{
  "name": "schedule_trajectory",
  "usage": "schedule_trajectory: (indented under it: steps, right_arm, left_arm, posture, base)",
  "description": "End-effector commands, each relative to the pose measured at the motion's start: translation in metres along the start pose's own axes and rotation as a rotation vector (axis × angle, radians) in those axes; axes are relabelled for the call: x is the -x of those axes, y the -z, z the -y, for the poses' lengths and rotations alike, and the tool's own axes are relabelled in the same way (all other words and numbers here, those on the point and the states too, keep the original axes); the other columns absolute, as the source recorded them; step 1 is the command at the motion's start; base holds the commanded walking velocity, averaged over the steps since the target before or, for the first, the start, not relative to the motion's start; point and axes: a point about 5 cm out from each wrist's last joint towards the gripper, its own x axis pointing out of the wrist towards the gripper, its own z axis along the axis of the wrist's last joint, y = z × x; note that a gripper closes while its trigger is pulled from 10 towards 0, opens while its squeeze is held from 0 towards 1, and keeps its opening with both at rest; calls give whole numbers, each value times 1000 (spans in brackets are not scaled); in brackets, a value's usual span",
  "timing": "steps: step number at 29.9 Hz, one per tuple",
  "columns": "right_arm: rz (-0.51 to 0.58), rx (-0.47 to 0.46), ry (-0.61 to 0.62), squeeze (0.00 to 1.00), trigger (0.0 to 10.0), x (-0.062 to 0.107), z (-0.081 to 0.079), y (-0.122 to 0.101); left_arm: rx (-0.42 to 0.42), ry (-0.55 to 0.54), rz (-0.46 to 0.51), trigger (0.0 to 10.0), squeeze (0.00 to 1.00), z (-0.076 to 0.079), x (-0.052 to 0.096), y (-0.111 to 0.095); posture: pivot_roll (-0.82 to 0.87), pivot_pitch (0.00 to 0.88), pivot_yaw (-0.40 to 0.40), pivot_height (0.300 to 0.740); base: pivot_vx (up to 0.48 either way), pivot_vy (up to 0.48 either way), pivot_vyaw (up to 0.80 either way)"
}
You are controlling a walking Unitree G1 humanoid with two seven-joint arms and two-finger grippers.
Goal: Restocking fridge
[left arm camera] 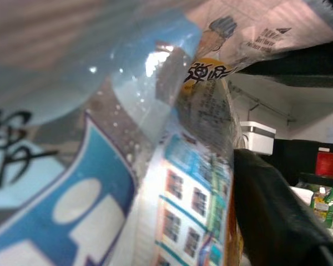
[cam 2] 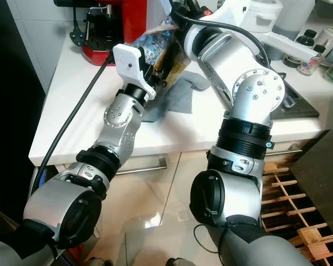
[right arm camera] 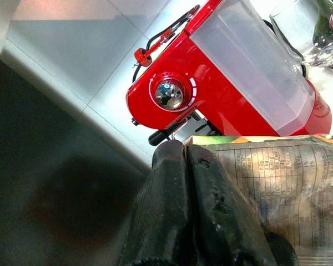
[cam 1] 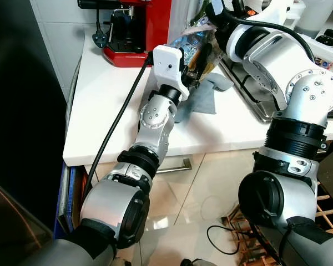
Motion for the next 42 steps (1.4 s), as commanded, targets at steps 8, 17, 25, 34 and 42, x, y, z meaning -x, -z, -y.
schedule_trajectory:
  steps: [8,17,25,34,42]
  right_arm:
    - [8,62,5,0,4824,1,4,-2]
    - [47,436,109,1000,10000,2,28,-1]
    - [222,1074,171,1000,10000,10,40,-4]
    - [448,1260,149,1000,10000,26,48,-7]
    - [527,1294,306,1000,10000,58,95,19]
  left_arm:
    - [72,65,29,0,0,26,-9,-4]
    - [82,67,15,0,0,25,-8,-1]
    - [85,69,2,0,0,25,-7,1]
    - [35,112,-45,0,0,27,-4,7]
    - [-94,145,-68,0,0,7,6,5]
  posture:
    - [-207,0,-97,740]
    - [-202,0,-102,740]
    - [-202,0,-105,740]
    - [-176,0,-109,740]
    - [-87,0,-37,740]
  base:
    - [0,0,0]
    - [0,0,0]
    - [0,0,0]
    - [0,0,0]
    - [0,0,0]
